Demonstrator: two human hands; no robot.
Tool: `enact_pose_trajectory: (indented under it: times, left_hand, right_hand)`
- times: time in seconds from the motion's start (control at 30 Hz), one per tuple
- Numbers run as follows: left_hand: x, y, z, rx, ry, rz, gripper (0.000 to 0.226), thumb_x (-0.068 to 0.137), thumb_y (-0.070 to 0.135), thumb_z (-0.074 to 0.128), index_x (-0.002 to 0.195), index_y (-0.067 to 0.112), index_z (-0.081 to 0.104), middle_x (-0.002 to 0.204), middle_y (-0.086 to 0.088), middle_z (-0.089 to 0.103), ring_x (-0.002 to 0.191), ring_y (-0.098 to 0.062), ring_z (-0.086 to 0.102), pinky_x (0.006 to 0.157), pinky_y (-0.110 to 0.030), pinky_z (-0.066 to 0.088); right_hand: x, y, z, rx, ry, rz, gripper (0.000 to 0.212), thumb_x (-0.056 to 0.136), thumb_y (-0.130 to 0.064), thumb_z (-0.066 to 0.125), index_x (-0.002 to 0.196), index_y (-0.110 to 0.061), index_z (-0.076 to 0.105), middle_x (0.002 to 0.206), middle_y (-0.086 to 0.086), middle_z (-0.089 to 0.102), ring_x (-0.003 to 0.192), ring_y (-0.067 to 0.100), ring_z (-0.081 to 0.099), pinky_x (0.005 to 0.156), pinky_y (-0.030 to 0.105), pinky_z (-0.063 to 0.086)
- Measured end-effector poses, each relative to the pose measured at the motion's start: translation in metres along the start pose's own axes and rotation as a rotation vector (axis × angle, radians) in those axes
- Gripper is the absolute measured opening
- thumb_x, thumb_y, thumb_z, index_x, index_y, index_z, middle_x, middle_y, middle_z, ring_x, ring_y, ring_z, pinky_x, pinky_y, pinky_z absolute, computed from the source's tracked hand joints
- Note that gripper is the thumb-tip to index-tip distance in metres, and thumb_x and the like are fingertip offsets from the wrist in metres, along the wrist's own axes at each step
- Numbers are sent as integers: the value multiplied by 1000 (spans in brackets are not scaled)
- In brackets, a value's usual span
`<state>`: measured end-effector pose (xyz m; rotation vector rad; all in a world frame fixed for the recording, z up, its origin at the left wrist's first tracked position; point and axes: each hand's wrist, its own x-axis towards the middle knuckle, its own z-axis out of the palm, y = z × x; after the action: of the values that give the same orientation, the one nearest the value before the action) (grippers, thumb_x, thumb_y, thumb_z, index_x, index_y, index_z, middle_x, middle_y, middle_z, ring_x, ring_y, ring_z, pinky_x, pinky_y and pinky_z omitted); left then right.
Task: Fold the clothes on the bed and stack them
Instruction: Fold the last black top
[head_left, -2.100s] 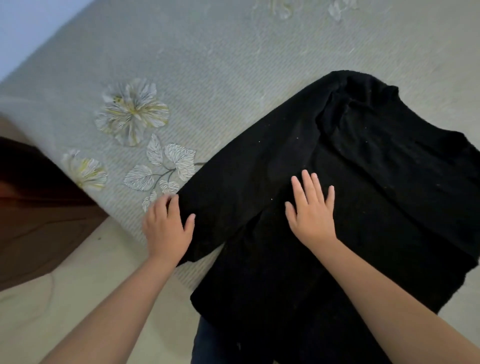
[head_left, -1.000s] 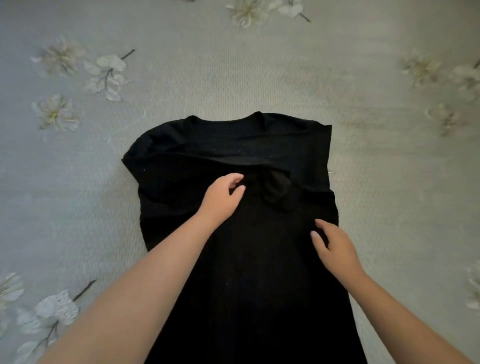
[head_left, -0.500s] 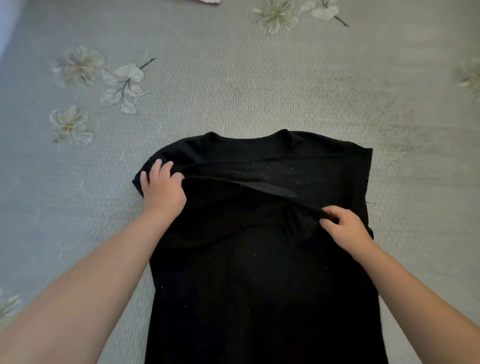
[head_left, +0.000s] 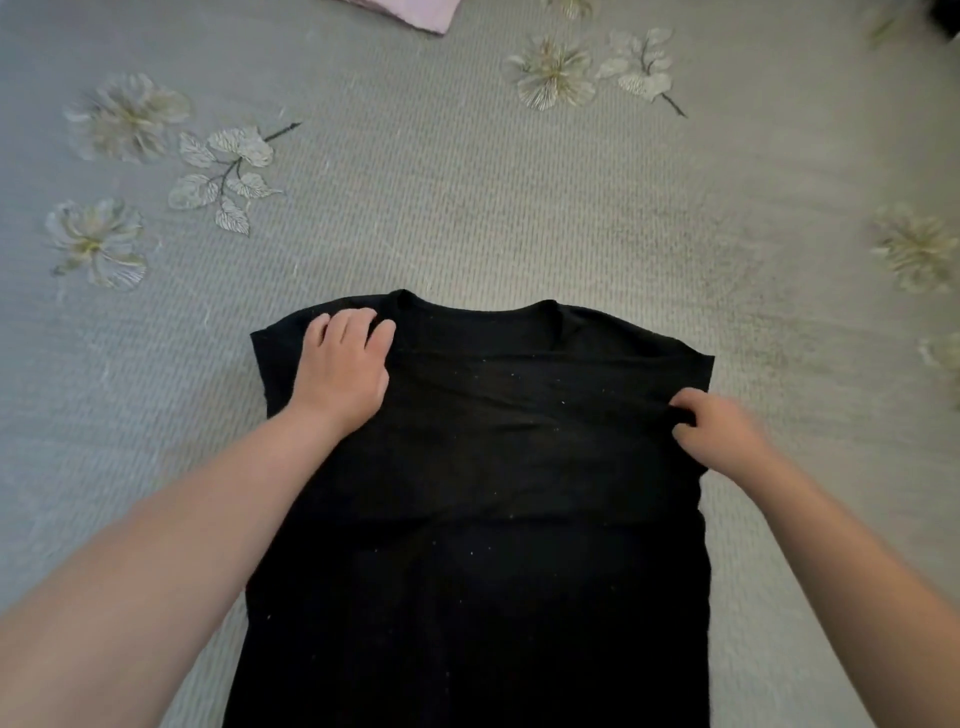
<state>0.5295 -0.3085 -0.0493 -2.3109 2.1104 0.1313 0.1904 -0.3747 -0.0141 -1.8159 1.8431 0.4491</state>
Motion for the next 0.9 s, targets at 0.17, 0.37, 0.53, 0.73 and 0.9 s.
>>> enact_pose_trajectory:
  times: [0.17,0.37,0.53,0.73,0.9]
  left_hand:
    - [-65,3,22,-94,-19,-50,46,71,0,71,114,-10,56,122,-32,52,118,-48,46,95,-62,34]
    - [-34,-43,23,-141,-43,-303,46,94,14,39,139,4,33,148,-18,27,139,-33,14,111,-50,9]
    - [8,-77,10,34,-86,-241,27,86,6,42,104,-4,60,106,-24,55,104,-37,42,91,-44,29]
    - [15,-98,5,243,-168,-190,21,86,3,42,103,-1,55,107,-19,53,105,-33,42,85,-40,29]
    - [-1,-70,15,30,42,-284,45,78,-8,42,122,0,48,127,-26,44,124,-41,32,106,-48,20]
  right_hand:
    - [-3,-9,44,-189,331,-24,42,88,-18,47,129,-9,45,123,11,55,117,31,45,101,44,27]
    - [1,-14,57,-259,354,26,29,87,-9,46,112,-1,59,112,19,56,107,37,48,98,45,27]
    - [2,-27,52,-110,407,16,30,84,4,46,111,10,59,106,31,53,95,45,49,83,46,36]
    - [8,-42,64,-90,492,-105,32,74,15,53,105,14,60,98,36,54,88,49,49,73,51,38]
    - [13,-50,74,-100,556,-86,47,84,1,40,130,3,45,135,30,41,127,45,34,103,58,18]
